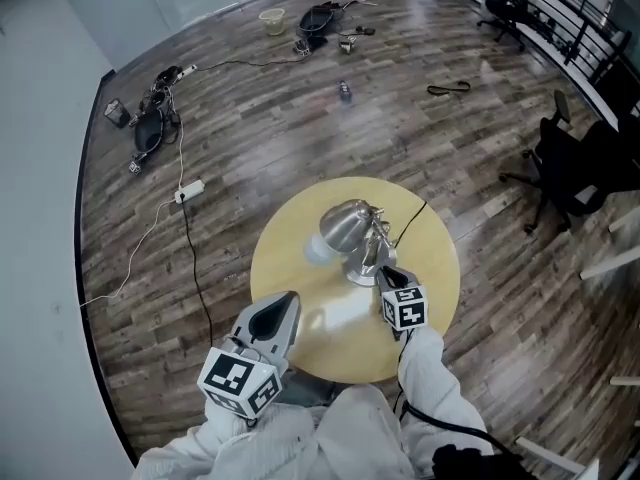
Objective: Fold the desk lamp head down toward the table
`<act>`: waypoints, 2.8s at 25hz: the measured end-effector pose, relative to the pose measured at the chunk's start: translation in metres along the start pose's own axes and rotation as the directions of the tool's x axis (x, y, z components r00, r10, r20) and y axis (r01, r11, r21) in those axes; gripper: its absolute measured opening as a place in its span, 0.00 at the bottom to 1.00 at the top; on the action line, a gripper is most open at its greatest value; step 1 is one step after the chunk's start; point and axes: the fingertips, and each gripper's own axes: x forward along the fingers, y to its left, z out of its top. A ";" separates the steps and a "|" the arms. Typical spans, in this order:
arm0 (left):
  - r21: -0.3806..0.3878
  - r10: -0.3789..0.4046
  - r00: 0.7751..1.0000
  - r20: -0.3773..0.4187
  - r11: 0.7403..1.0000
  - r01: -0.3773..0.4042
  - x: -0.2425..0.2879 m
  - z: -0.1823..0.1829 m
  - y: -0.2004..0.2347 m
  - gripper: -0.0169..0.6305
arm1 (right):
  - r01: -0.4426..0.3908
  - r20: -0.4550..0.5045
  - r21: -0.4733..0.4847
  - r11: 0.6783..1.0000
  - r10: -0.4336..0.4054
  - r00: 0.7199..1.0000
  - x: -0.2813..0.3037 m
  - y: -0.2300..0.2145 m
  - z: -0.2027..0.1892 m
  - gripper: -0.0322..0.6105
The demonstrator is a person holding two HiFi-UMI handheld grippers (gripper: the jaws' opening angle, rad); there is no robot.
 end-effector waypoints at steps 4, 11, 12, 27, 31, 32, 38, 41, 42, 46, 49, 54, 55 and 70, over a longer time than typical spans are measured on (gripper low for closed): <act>0.034 0.007 1.000 0.024 0.999 -0.008 0.001 0.015 0.005 0.03 | 0.000 -0.039 -0.016 1.000 -0.001 0.999 0.008 0.000 -0.011 0.12; 0.100 -0.002 0.998 0.062 0.995 -0.004 0.004 0.051 0.011 0.03 | -0.009 -0.054 -0.077 0.997 0.005 0.999 0.010 0.001 -0.009 0.12; 0.103 -0.002 0.998 0.064 0.995 -0.004 0.004 0.053 0.011 0.03 | -0.003 -0.049 -0.083 0.997 -0.001 0.999 0.010 0.001 -0.008 0.12; 0.419 -0.155 0.986 -0.057 0.893 0.165 0.025 0.103 -0.037 0.38 | -0.038 -0.042 -0.017 0.999 0.038 0.998 0.014 0.000 -0.003 0.12; 0.463 -0.197 0.976 -0.089 0.860 0.216 0.048 0.119 -0.047 0.41 | -0.047 -0.063 -0.031 0.998 0.045 0.997 0.014 0.001 -0.003 0.12; 0.474 -0.219 0.970 -0.106 0.846 0.243 0.056 0.120 -0.050 0.41 | -0.049 -0.067 -0.033 0.998 0.046 0.997 0.014 0.000 -0.003 0.12; 0.464 -0.279 0.928 -0.246 0.807 0.365 0.075 0.115 -0.056 0.42 | -0.046 -0.071 -0.031 0.998 0.044 0.997 0.015 0.004 -0.004 0.11; 0.454 -0.288 0.920 -0.265 0.805 0.383 0.077 0.115 -0.056 0.43 | -0.045 -0.064 -0.029 0.999 0.043 0.997 0.015 0.002 -0.003 0.12; 0.448 -0.289 0.918 -0.272 0.806 0.387 0.078 0.114 -0.055 0.43 | -0.044 -0.064 -0.029 0.999 0.042 0.997 0.015 0.002 -0.003 0.12; 0.434 -0.284 0.911 -0.299 0.810 0.395 0.070 0.105 -0.048 0.43 | -0.047 -0.066 -0.031 0.998 0.045 0.997 0.016 0.003 -0.005 0.11; 0.417 -0.288 0.905 -0.313 0.815 0.403 0.063 0.094 -0.040 0.43 | -0.044 -0.065 -0.035 0.998 0.042 0.997 0.016 0.003 -0.005 0.11; 0.379 -0.273 0.892 -0.359 0.831 0.407 0.047 0.062 -0.024 0.44 | -0.041 -0.060 -0.035 0.999 0.038 0.997 0.014 0.002 -0.005 0.11; 0.364 -0.274 0.889 -0.367 0.837 0.408 0.045 0.055 -0.020 0.44 | -0.039 -0.060 -0.035 0.999 0.037 0.998 0.014 0.001 -0.005 0.11; 0.306 -0.296 0.878 -0.377 0.854 0.420 0.030 -0.037 0.027 0.44 | 0.011 -0.041 -0.011 1.000 -0.012 0.999 0.015 0.004 -0.001 0.12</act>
